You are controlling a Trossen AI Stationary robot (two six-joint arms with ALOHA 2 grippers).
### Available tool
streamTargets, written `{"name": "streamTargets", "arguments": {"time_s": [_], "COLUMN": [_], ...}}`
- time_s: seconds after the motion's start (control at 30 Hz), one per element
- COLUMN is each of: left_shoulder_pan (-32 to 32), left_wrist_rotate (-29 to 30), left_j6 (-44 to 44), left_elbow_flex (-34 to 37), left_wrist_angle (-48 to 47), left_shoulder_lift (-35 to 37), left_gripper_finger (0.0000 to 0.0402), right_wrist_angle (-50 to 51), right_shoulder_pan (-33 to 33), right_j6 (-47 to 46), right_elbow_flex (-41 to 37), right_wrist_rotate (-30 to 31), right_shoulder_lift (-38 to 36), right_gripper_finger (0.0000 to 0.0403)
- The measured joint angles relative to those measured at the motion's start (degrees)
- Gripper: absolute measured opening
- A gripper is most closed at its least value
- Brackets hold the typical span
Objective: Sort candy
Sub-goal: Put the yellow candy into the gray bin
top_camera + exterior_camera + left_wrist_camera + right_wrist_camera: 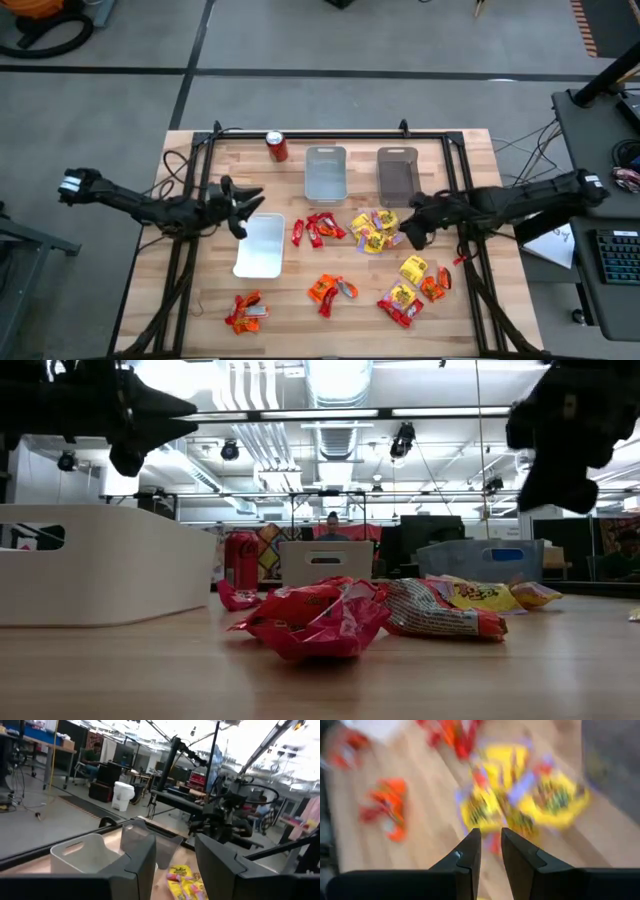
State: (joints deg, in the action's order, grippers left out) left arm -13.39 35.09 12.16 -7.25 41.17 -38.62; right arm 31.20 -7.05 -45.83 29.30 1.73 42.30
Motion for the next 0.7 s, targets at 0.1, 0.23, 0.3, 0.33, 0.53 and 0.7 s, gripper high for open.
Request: {"name": "streamTargets", "arguments": {"time_s": [0.1, 0.23, 0.3, 0.33, 0.53, 0.7], "left_shoulder_pan": [0.0, 0.0, 0.0, 0.0, 0.0, 0.0], "left_wrist_rotate": [0.2, 0.4, 0.4, 0.3, 0.3, 0.3], "left_j6": [-1.3, -2.5, -2.6, -2.6, -2.6, -2.7], "left_elbow_flex": [-1.2, -2.8, -3.7, -3.9, -5.4, -6.3], "left_wrist_angle": [-0.1, -0.2, -0.2, -0.3, -0.6, -0.6], "left_shoulder_lift": [-1.5, -3.5, -4.6, -5.1, -8.3, -10.4], "left_gripper_finger": [0.0121, 0.0121, 0.0121, 0.0121, 0.0121, 0.0121], "right_wrist_angle": [4.9, 8.8, 9.1, 9.4, 9.4, 7.8], "right_shoulder_pan": [-0.2, -0.2, -0.2, -0.2, -0.2, -0.2], "right_j6": [-0.9, -1.2, -1.2, -1.2, -0.7, 0.0], "right_elbow_flex": [4.6, 8.4, 10.4, 11.1, 13.7, 14.1], "right_wrist_rotate": [-2.8, -4.8, -4.8, -4.8, -4.7, -4.7], "right_shoulder_lift": [4.9, 11.4, 14.1, 15.5, 22.1, 25.3], "right_gripper_finger": [0.0068, 0.0068, 0.0068, 0.0068, 0.0094, 0.0145]}}
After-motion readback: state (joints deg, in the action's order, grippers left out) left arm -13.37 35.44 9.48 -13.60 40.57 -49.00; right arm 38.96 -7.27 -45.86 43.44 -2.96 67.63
